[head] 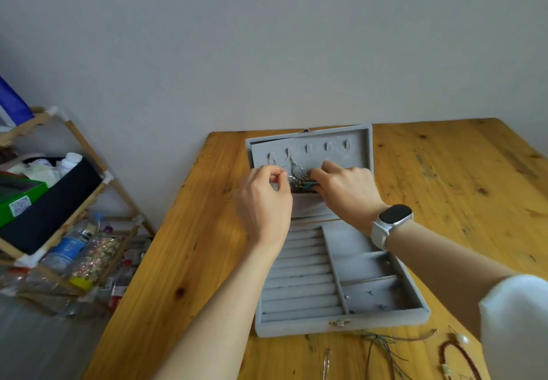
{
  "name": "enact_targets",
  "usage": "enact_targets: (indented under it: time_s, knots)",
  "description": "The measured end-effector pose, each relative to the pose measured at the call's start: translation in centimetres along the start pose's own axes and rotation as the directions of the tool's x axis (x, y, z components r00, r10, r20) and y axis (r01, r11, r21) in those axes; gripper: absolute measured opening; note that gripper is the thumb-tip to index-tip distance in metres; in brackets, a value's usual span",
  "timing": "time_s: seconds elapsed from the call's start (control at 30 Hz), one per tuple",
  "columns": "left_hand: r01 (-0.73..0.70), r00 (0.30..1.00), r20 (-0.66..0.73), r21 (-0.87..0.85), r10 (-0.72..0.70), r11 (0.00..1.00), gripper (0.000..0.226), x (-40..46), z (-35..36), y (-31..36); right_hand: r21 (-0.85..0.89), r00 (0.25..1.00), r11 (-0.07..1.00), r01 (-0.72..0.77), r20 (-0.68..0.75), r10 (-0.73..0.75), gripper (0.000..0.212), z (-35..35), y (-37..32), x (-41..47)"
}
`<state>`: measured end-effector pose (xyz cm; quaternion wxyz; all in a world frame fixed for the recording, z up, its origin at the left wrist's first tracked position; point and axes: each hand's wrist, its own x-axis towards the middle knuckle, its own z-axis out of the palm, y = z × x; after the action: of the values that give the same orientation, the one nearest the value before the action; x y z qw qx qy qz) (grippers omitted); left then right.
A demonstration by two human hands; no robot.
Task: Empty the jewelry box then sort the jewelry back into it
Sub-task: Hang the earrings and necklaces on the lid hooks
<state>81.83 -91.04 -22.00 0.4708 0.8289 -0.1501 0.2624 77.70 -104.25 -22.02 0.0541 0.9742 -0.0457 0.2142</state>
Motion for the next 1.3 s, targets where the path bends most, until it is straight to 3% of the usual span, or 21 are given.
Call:
enact_targets:
  time_s: [0.1,0.17,0.27,0.47,0.6,0.73,0.97,1.1,1.3]
  knots:
    - [-0.018,1.000,-0.013,0.048,0.019,0.999,0.005,-0.2,0.1,-0.3,0.069,0.985,0.995,-0.067,0.164,0.055,0.028,-0.5,0.2,0.5]
    - [-0.026,0.999,-0.022,0.070,0.028,0.997,0.005,-0.2,0.0,-0.4,0.157,0.979,0.983,-0.099,0.190,0.069,0.031,-0.8,0.5,0.4]
    - [-0.081,0.996,-0.030,0.110,0.084,0.991,0.007,-0.2,-0.1,-0.7,0.219,0.987,0.969,-0.118,0.136,0.089,0.027,-0.6,0.8,-0.4]
    - [-0.166,0.984,-0.048,0.131,0.173,0.977,0.006,-0.4,-0.2,-0.6,0.217,0.996,0.976,0.019,-0.085,0.000,0.011,0.2,0.5,-1.9]
    - [-0.057,0.998,-0.010,0.033,0.058,0.998,0.004,0.0,-0.1,0.0,0.144,0.997,0.988,0.048,-0.060,-0.039,0.008,0.0,-0.2,-2.7]
    - [0.069,0.998,-0.009,-0.045,-0.070,0.997,0.006,0.1,0.3,0.7,0.147,0.992,0.981,0.127,-0.020,-0.125,0.032,0.0,-0.3,-3.6]
    - [0.138,0.983,-0.102,-0.117,-0.150,0.984,0.008,-0.5,0.6,1.8,0.164,0.986,0.973,0.164,-0.045,-0.158,0.038,0.6,0.0,-4.5]
    - [0.149,0.975,-0.159,-0.052,-0.155,0.988,0.008,-0.9,1.0,2.3,0.160,0.985,0.973,0.165,-0.076,-0.155,0.041,1.1,0.1,-4.7]
    - [0.197,0.964,-0.176,-0.049,-0.202,0.979,0.010,-0.4,1.5,2.8,0.003,0.972,0.984,0.177,-0.158,-0.174,0.048,1.9,0.0,-5.6]
